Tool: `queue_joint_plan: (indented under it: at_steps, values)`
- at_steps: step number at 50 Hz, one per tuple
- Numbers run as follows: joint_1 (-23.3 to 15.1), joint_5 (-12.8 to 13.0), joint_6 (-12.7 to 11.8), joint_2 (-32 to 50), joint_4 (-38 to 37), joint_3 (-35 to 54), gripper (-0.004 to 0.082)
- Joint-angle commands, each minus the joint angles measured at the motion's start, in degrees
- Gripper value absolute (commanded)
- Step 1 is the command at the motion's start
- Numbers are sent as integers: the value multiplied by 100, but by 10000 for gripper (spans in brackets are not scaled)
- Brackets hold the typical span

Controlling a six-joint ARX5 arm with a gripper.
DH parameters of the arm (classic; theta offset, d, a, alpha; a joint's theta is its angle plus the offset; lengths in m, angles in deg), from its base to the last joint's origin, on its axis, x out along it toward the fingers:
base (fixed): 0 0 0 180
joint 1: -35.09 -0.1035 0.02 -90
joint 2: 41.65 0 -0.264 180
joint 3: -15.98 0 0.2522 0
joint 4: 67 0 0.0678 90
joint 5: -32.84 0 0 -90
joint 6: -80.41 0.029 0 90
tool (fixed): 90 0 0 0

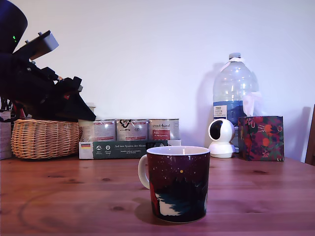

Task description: Pick up the coffee capsules from the table one by one and drop them inside the nearest coffee cup

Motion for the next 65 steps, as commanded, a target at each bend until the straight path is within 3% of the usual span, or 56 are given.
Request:
queue_joint_plan:
  at_steps: [1,5,28,55,65]
  values:
    - [155,-9,-50,216,4,227,195]
    - [339,-9,-142,503,129,378,195]
    - [1270,0,-170,1781,1141,573,195]
    - [2339,42,-188,1967,1718,573,195]
    - [2500,66,-181,1967,1926,573,195]
